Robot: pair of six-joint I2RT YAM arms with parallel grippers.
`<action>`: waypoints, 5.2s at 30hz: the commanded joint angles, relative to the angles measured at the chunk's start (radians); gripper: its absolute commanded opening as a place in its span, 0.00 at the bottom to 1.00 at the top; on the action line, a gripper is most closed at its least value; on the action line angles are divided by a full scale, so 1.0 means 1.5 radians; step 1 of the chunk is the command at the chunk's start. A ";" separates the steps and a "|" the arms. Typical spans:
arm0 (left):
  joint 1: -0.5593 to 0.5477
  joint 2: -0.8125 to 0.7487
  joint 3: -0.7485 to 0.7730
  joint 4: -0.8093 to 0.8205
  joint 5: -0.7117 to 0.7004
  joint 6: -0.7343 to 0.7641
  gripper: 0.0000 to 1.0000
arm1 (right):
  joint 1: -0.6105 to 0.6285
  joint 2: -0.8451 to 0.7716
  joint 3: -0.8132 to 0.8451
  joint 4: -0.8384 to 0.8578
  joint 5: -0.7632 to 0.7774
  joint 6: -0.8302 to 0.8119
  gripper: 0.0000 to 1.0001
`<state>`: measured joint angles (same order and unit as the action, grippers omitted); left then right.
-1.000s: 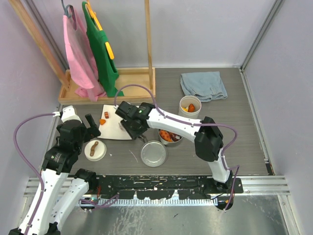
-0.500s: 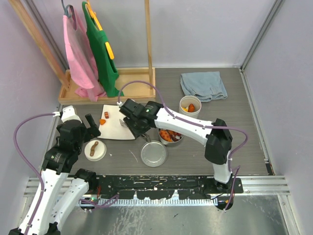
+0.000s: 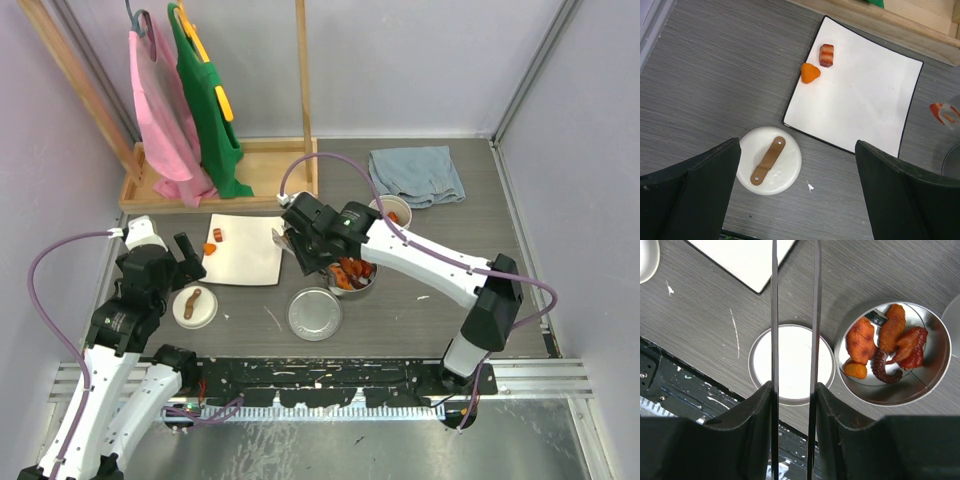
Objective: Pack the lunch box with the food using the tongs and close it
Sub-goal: Place the fake food in the packing box, then pick up the fake food from the plate.
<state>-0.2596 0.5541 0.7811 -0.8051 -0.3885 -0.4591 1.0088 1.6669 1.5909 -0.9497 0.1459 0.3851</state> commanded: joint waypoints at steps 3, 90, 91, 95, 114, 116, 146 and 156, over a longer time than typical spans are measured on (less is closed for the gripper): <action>0.002 -0.001 0.003 0.022 0.004 -0.003 0.98 | -0.038 -0.118 -0.064 -0.016 0.037 0.029 0.40; 0.003 -0.020 0.002 0.016 -0.022 -0.009 0.98 | 0.031 0.416 0.431 0.099 -0.034 0.005 0.48; 0.002 -0.019 0.002 0.016 -0.022 -0.009 0.98 | 0.031 0.418 0.431 0.098 -0.034 0.005 0.48; 0.002 -0.018 0.002 0.016 -0.021 -0.009 0.98 | 0.027 0.422 0.426 0.096 -0.033 0.005 0.47; 0.003 -0.015 0.001 0.019 -0.018 -0.008 0.98 | 0.026 0.422 0.407 0.108 -0.036 0.017 0.42; 0.004 -0.014 0.001 0.020 -0.016 -0.008 0.98 | 0.026 0.423 0.407 0.108 -0.033 0.015 0.42; 0.003 -0.011 0.001 0.018 -0.016 -0.008 0.98 | 0.025 0.242 0.196 0.131 -0.016 0.026 0.33; 0.004 -0.008 0.002 0.018 -0.013 -0.008 0.98 | 0.011 0.019 0.015 0.079 0.002 0.025 0.34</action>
<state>-0.2596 0.5365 0.7803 -0.8055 -0.4046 -0.4637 1.0397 1.8435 1.6890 -0.8017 0.1143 0.4175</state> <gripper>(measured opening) 0.980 0.344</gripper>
